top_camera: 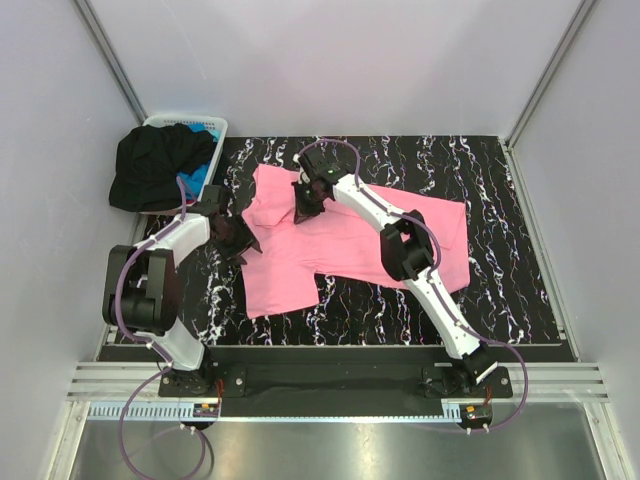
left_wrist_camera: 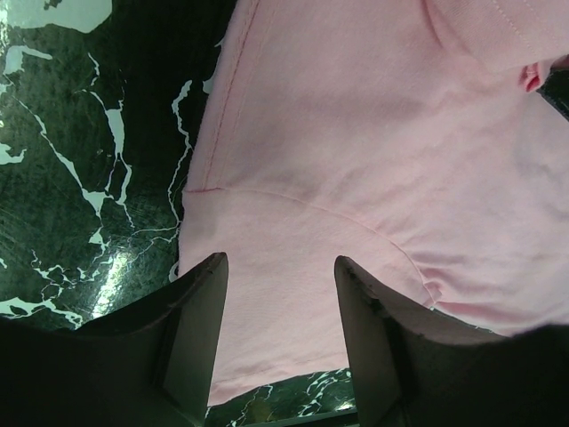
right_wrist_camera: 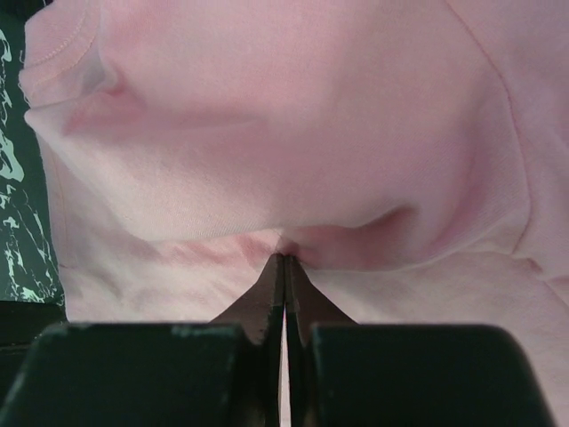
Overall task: Fold and stack the t-shirts
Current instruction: Fold the tshirt
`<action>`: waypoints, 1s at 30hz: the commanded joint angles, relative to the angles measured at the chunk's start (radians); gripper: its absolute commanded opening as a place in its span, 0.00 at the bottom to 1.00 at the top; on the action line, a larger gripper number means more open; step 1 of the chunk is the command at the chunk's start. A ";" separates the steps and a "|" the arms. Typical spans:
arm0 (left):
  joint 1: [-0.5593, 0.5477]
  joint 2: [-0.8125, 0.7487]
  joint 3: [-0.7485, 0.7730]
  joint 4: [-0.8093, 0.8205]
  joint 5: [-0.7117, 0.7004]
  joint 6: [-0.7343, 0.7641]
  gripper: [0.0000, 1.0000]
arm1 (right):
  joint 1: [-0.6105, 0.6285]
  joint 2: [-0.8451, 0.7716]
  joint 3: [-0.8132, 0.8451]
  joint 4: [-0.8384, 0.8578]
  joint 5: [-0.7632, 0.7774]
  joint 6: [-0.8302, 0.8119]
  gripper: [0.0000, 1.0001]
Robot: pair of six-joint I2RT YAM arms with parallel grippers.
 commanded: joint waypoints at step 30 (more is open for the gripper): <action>0.006 0.017 0.045 0.007 -0.006 0.012 0.56 | 0.035 -0.068 0.012 -0.026 0.136 -0.066 0.31</action>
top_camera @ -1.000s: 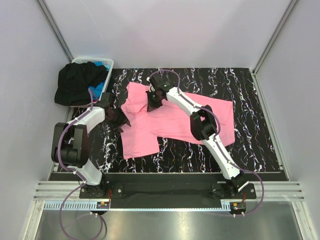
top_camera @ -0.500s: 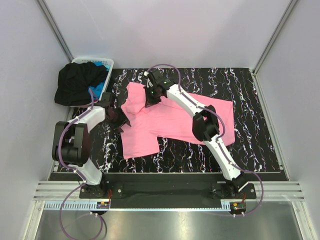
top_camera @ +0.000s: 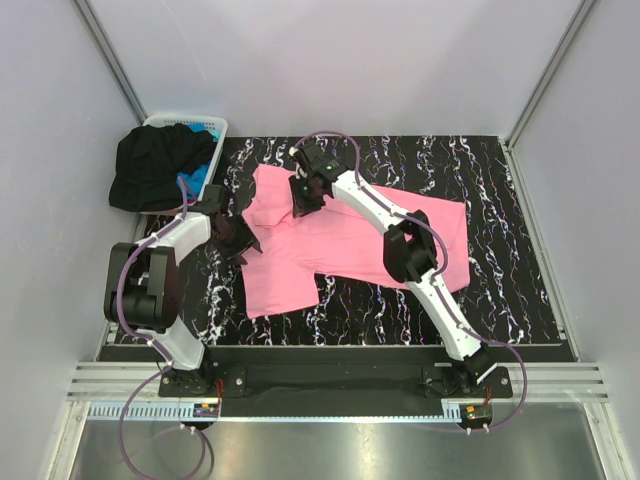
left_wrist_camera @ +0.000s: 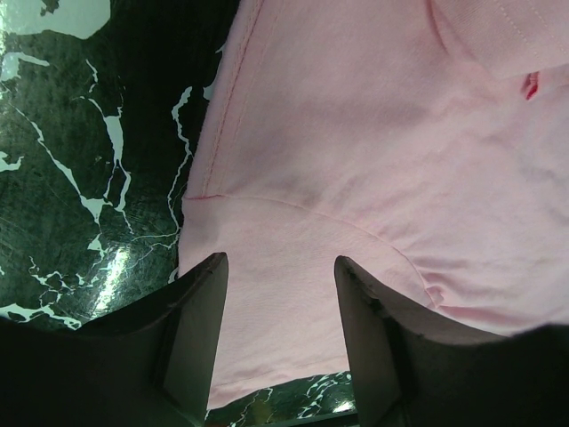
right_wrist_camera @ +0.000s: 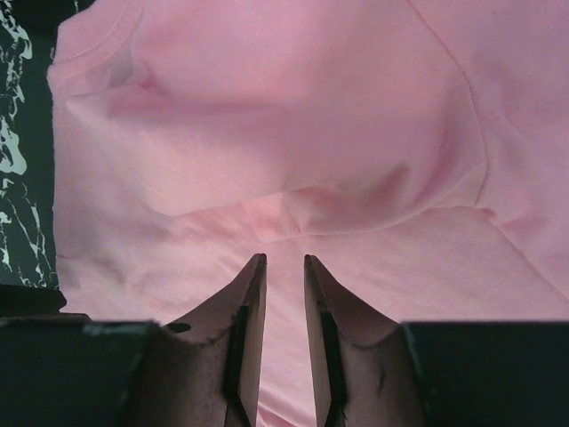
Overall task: Fold and stack the t-shirts
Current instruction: Fold the tshirt
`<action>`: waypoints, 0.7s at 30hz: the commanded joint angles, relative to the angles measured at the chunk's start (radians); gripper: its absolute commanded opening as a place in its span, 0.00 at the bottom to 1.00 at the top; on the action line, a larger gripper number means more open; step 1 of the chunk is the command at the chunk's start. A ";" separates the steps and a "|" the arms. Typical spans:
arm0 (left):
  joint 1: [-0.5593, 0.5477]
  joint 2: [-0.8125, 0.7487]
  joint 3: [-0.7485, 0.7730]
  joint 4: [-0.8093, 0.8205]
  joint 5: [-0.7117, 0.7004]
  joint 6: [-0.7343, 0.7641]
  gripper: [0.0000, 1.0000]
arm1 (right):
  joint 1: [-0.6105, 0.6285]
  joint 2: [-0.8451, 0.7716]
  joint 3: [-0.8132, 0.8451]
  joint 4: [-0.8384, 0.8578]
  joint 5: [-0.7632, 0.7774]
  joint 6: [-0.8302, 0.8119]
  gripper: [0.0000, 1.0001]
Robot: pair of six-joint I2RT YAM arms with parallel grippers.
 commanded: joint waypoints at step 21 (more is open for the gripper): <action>0.006 -0.004 0.030 0.007 -0.003 0.022 0.56 | 0.008 0.102 0.070 0.017 -0.041 -0.006 0.31</action>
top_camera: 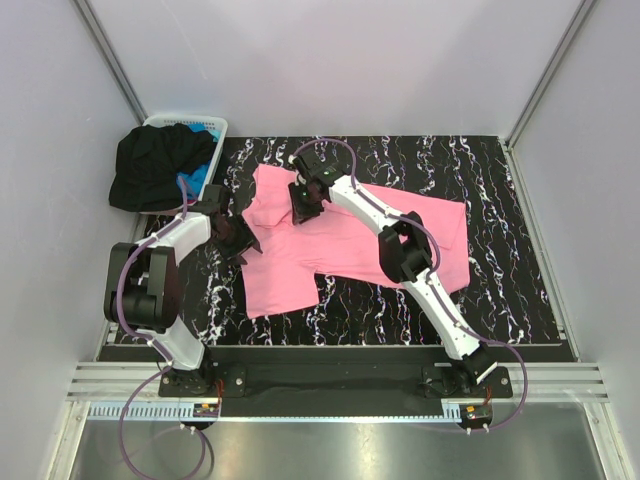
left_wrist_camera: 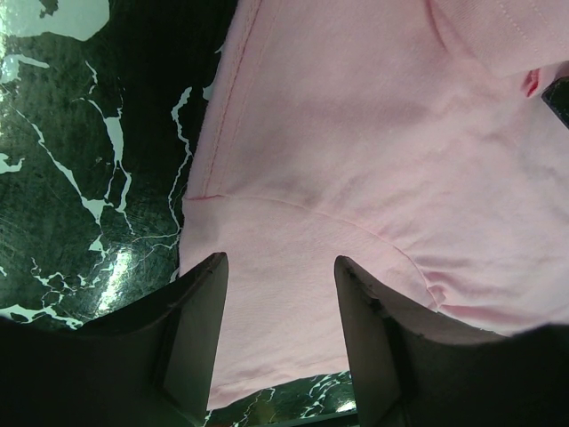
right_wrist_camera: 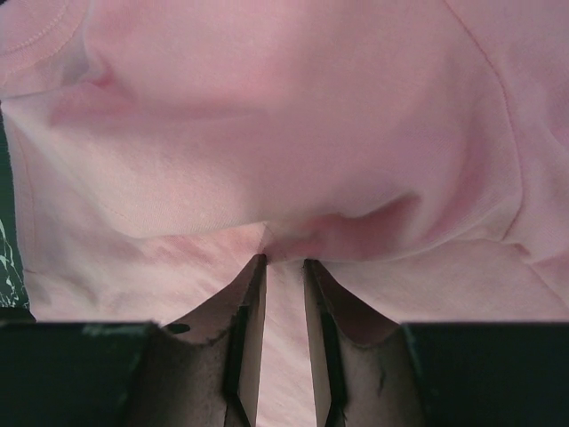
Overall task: Fold and stack the t-shirts
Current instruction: Fold the tshirt
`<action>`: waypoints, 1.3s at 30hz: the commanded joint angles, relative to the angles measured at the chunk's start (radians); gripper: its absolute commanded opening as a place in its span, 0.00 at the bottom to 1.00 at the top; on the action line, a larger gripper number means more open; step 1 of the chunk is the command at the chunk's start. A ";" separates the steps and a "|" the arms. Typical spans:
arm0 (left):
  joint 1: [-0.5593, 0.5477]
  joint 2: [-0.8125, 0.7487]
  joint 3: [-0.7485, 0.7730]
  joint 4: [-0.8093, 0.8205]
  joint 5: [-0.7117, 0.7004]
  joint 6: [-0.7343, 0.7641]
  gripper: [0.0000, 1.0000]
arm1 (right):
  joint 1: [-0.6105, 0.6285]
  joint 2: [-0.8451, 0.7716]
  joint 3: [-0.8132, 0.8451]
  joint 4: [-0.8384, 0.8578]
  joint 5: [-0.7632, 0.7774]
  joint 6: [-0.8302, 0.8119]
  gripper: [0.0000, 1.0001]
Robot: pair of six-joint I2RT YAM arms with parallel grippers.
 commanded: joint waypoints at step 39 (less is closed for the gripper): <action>0.006 0.007 0.040 0.009 -0.008 -0.002 0.56 | 0.010 -0.065 0.045 0.035 0.006 -0.027 0.26</action>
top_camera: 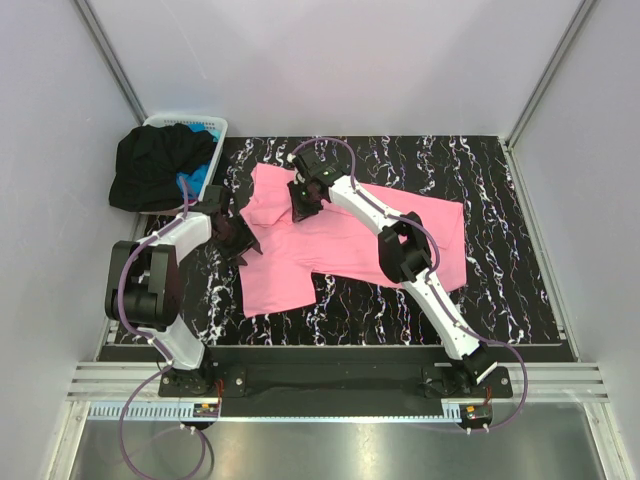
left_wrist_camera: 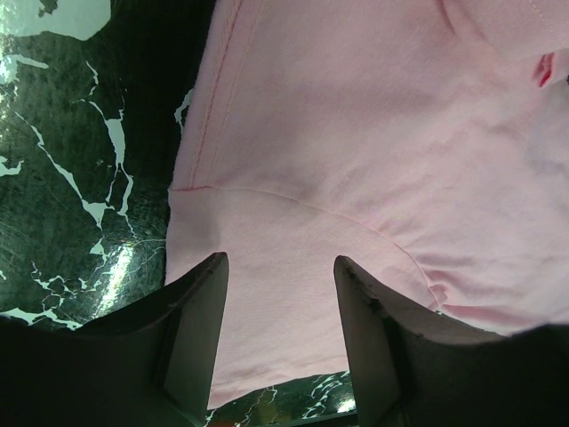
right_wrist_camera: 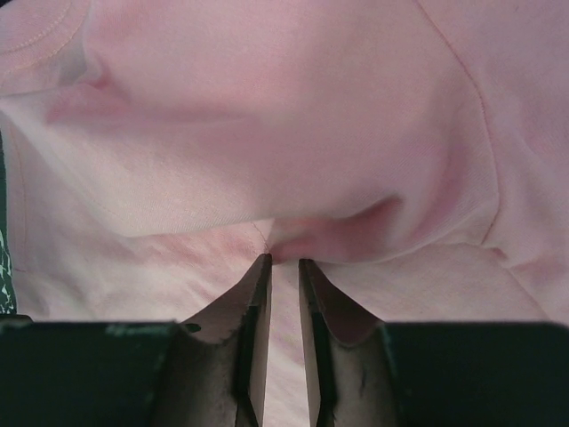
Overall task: Fold and stack the t-shirts
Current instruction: Fold the tshirt
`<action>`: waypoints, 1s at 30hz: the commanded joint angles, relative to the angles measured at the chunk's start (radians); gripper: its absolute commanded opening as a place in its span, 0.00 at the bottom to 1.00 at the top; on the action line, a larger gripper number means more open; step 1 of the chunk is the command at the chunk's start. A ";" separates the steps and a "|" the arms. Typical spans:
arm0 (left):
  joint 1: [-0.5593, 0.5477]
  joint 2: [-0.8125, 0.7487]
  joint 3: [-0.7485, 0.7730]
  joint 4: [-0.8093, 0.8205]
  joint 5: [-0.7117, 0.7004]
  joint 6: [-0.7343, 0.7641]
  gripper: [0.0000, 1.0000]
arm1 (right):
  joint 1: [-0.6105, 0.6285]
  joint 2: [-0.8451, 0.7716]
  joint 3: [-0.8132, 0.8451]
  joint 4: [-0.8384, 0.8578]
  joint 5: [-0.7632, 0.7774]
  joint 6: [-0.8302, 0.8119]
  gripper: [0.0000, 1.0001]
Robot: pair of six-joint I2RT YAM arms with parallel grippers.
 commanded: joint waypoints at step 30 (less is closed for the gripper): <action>0.005 -0.022 0.017 0.007 -0.011 0.004 0.56 | 0.010 -0.009 0.035 0.050 -0.046 0.034 0.00</action>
